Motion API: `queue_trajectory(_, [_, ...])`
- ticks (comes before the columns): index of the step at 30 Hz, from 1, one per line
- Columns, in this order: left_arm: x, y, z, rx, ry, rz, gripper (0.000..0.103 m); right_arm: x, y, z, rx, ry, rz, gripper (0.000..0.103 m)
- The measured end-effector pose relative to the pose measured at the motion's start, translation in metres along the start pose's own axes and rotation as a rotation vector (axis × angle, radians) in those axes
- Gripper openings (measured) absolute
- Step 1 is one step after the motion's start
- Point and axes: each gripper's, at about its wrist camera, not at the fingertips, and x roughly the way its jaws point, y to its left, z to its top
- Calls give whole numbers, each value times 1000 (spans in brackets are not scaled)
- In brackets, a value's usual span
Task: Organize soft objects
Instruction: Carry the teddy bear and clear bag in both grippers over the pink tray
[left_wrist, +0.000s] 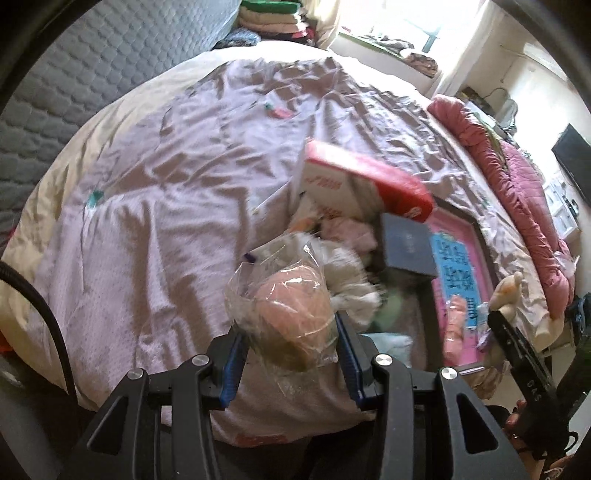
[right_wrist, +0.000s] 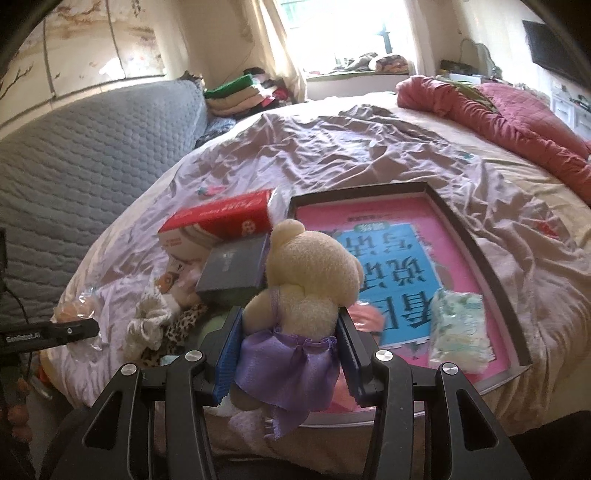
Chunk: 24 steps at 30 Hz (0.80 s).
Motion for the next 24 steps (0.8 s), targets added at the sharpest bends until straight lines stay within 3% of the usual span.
queue_trajectory(10, [-11,-71,-1,123,-19,-47,45,-33,-32,11,43,-80,-50,50])
queue_trajectory(24, [-17,-147,-13,254,-23,-114,45,-51,-66,13,127,-112,-66,50])
